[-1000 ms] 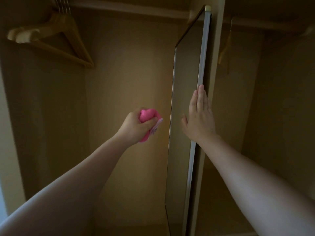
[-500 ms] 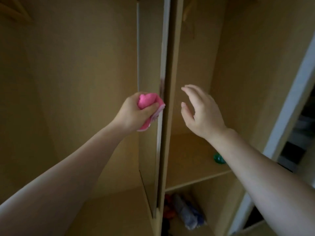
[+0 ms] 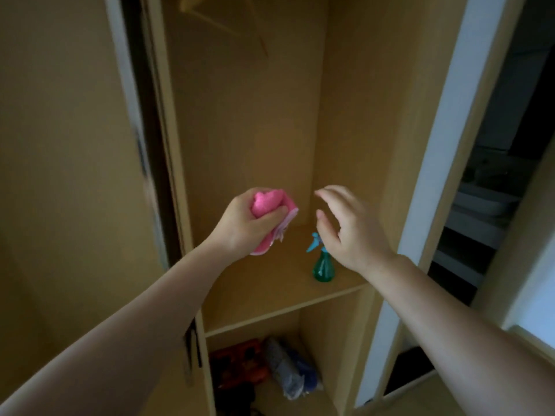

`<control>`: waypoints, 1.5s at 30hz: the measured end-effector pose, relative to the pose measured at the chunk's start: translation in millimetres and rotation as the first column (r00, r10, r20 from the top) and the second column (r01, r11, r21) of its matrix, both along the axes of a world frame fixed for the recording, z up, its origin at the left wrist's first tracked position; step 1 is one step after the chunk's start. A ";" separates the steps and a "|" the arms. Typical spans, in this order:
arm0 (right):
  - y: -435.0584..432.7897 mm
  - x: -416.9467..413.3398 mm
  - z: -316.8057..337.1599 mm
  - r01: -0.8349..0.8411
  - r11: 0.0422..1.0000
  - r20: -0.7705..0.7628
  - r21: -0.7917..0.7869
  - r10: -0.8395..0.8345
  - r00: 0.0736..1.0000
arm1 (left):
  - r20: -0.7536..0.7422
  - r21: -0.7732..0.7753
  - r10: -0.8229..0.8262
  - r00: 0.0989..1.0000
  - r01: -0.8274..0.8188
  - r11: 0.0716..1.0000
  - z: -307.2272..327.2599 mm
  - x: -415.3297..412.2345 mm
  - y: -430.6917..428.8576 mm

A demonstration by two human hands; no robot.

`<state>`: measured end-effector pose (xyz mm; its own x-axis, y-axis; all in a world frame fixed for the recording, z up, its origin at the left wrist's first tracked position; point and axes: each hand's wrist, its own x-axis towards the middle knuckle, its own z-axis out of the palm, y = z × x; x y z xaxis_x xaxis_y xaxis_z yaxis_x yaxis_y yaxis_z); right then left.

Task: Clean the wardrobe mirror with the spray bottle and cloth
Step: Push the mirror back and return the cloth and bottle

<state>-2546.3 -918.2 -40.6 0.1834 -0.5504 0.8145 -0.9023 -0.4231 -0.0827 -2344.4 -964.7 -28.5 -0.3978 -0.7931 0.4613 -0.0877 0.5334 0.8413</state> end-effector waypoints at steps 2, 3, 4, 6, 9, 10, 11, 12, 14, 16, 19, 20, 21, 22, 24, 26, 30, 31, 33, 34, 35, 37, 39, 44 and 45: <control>3.9 -33.9 -7.4 0.008 0.999 -0.001 0.052 -0.007 1.000 | 0.013 0.026 0.016 1.000 -0.016 1.000 -7.0 -30.1 -0.1; 5.1 -49.5 -11.3 0.012 0.997 -0.005 0.075 -0.011 1.000 | 0.020 0.034 0.024 1.000 -0.024 0.999 -10.3 -43.8 -0.5; 5.7 -64.1 -15.5 0.013 0.996 -0.007 0.093 -0.013 1.000 | 0.026 0.045 0.025 0.999 -0.026 0.999 -13.1 -56.5 -0.7; 5.4 -91.1 -23.5 0.017 0.991 -0.010 0.131 -0.015 1.000 | 0.038 0.066 0.015 0.999 -0.017 0.998 -18.4 -79.6 -3.8; 0.1 -122.9 -35.4 0.039 0.983 -0.011 0.180 -0.038 0.999 | 0.084 0.083 0.058 0.995 -0.065 0.994 -27.0 -106.9 -15.0; -3.3 -131.3 -39.9 0.047 0.980 -0.005 0.194 -0.047 0.999 | 0.105 0.092 0.078 0.991 -0.088 0.992 -29.8 -114.0 -19.2; -7.4 -138.9 -44.6 0.054 0.976 0.004 0.212 -0.057 0.998 | 0.113 0.104 0.080 0.990 -0.092 0.990 -34.1 -120.4 -25.1; -12.2 -145.4 -49.3 0.062 0.971 0.012 0.231 -0.066 0.998 | 0.118 0.120 0.072 0.990 -0.086 0.989 -37.4 -126.3 -29.6; -24.4 -156.8 -58.8 0.081 0.958 0.022 0.274 -0.090 0.996 | 0.137 0.136 0.065 0.989 -0.084 0.987 -46.2 -135.8 -42.6; -39.9 -166.1 -67.2 0.102 0.941 0.023 0.321 -0.116 0.993 | 0.150 0.139 0.090 0.985 -0.111 0.984 -53.6 -141.4 -58.1; -67.0 -177.7 -79.0 0.110 0.916 0.040 0.386 -0.135 0.990 | 0.164 0.121 0.106 0.981 -0.126 0.985 -65.6 -148.0 -86.5; -76.4 -181.3 -82.8 0.112 0.908 0.043 0.404 -0.142 0.989 | 0.164 0.117 0.103 0.981 -0.123 0.986 -67.1 -150.3 -94.5; -86.1 -185.2 -86.7 0.117 0.899 0.042 0.421 -0.148 0.988 | 0.158 0.108 0.092 0.983 -0.110 0.988 -70.5 -152.0 -106.2; -96.6 -189.4 -90.4 0.120 0.890 0.037 0.440 -0.152 0.988 | 0.150 0.112 0.089 0.985 -0.107 0.988 -72.2 -153.9 -117.0; -120.2 -197.2 -97.2 0.133 0.861 0.022 0.491 -0.165 0.986 | 0.129 0.153 0.095 0.987 -0.115 0.982 -77.0 -157.1 -141.3; -146.6 -202.3 -102.5 0.157 0.814 0.008 0.560 -0.195 0.981 | 0.093 0.183 0.078 0.993 -0.094 0.979 -84.0 -159.2 -166.5; -199.0 -200.2 -119.5 0.143 0.703 0.012 0.697 -0.211 0.977 | 0.108 0.226 0.113 0.988 -0.135 0.965 -101.3 -162.6 -207.3; -211.1 -198.1 -125.6 0.129 0.670 0.015 0.731 -0.205 0.979 | 0.108 0.231 0.123 0.986 -0.146 0.962 -107.1 -162.2 -215.7; -234.1 -192.6 -138.4 0.100 0.591 0.014 0.800 -0.186 0.982 | 0.118 0.246 0.156 0.981 -0.181 0.952 -116.7 -160.8 -226.7; -245.4 -190.1 -145.4 0.093 0.554 0.005 0.827 -0.172 0.985 | 0.132 0.258 0.169 0.977 -0.198 0.946 -119.5 -159.9 -229.8; -257.2 -188.0 -152.1 0.089 0.526 -0.006 0.846 -0.158 0.987 | 0.141 0.269 0.173 0.975 -0.206 0.941 -122.8 -158.5 -233.0; -279.8 -185.3 -166.2 0.072 0.474 -0.014 0.878 -0.126 0.992 | 0.150 0.291 0.190 0.970 -0.227 0.929 -126.7 -154.5 -235.8; -297.3 -182.9 -176.7 0.064 0.423 -0.032 0.904 -0.083 0.996 | 0.151 0.302 0.231 0.961 -0.267 0.915 -130.6 -149.7 -235.0; -318.8 -182.2 -191.1 -0.015 0.407 0.034 0.913 -0.040 0.999 | 0.148 0.318 0.380 0.913 -0.408 0.856 -136.0 -136.6 -218.5; -319.5 -181.9 -190.5 -0.029 0.398 0.043 0.917 -0.027 0.999 | 0.160 0.319 0.412 0.897 -0.442 0.838 -137.1 -134.6 -214.9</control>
<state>-2728.1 -1237.7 -231.1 0.1646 -0.9710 -0.1734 -0.8855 -0.0681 -0.4596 -2479.1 -1179.6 -165.5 -0.0078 -0.9934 0.1140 -0.3167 0.1106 0.9421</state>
